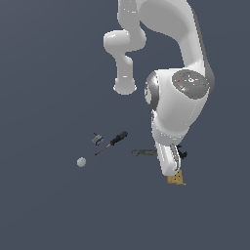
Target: Pick up a designated object from a clutter of objects.
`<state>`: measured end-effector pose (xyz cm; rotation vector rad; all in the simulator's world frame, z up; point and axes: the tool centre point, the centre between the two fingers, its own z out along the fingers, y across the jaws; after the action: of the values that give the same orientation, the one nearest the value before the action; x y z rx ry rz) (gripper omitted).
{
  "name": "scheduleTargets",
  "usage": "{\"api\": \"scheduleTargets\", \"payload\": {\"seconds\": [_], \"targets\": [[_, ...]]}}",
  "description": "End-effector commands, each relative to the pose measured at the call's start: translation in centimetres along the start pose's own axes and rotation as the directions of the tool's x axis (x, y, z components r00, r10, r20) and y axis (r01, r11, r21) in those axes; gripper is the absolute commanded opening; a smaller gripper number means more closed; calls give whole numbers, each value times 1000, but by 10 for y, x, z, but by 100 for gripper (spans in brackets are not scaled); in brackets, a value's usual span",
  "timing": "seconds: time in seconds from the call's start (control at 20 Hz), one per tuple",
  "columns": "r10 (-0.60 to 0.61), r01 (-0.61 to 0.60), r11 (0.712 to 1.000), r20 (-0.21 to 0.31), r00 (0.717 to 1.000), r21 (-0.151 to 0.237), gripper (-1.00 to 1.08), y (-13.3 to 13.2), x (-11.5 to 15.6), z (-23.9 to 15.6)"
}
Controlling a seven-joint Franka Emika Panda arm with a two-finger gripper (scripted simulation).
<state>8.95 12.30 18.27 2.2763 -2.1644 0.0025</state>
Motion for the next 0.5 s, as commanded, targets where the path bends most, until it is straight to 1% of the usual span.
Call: {"api": "scheduleTargets", "payload": {"seconds": [0.0,0.45], "targets": [[0,0,1000,-1,1000,-1,-100,-6,-10,-26],[0,0,1000,0,1000,0,-100,-29,-43,-107]]}}
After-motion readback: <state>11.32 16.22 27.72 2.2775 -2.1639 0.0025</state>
